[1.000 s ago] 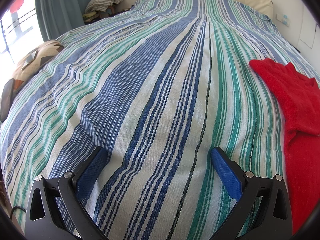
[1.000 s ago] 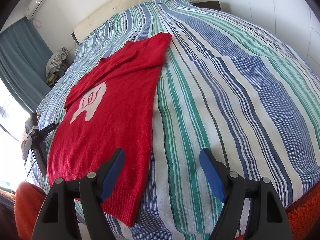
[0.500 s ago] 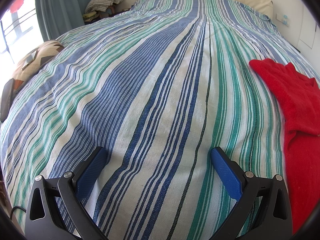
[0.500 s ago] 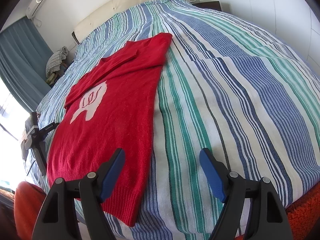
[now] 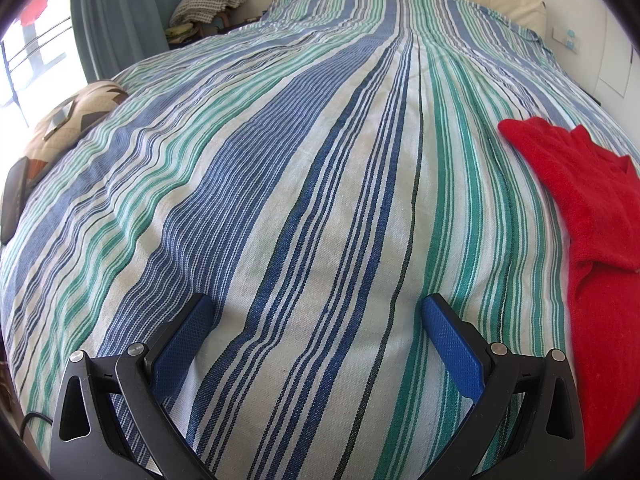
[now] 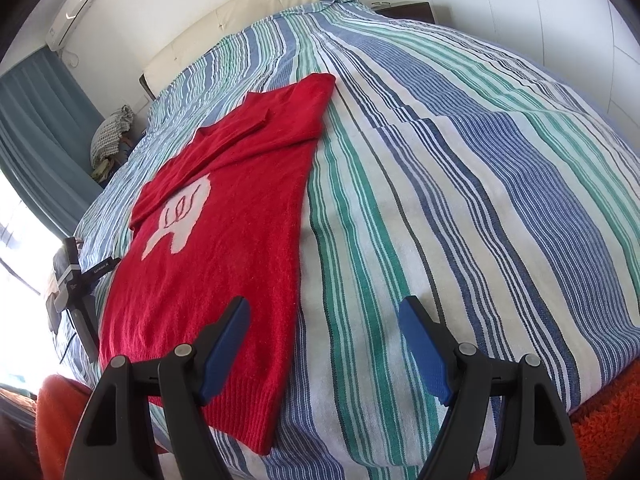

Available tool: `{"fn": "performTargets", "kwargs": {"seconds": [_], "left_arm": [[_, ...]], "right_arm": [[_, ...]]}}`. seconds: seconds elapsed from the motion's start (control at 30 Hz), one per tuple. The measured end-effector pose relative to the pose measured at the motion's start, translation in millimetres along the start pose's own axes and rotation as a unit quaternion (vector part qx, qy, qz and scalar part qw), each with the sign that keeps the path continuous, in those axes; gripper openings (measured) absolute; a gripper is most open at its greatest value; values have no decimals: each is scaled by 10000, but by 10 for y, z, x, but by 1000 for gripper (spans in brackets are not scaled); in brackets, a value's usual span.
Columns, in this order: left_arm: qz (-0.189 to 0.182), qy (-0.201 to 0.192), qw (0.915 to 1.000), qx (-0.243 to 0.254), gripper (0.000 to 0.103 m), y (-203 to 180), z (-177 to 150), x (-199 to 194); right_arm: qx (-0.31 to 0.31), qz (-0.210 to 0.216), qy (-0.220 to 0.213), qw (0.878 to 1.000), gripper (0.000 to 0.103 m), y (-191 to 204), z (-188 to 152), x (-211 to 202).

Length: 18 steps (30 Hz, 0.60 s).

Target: Fold small clothes

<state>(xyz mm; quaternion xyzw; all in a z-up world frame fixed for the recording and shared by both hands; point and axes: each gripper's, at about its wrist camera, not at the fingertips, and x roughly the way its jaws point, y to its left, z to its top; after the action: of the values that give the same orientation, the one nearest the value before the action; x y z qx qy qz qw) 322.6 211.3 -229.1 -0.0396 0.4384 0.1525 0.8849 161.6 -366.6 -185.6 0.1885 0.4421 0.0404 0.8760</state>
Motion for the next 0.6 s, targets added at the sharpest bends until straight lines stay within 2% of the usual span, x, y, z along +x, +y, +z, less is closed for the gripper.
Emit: {"fn": "performTargets", "kwargs": {"seconds": [0.6], "left_arm": [[-3,0,10000,-3,103,1,0,-1]], "right_arm": [[330,-43,-275,9991,76,-140,14,-199]]}}
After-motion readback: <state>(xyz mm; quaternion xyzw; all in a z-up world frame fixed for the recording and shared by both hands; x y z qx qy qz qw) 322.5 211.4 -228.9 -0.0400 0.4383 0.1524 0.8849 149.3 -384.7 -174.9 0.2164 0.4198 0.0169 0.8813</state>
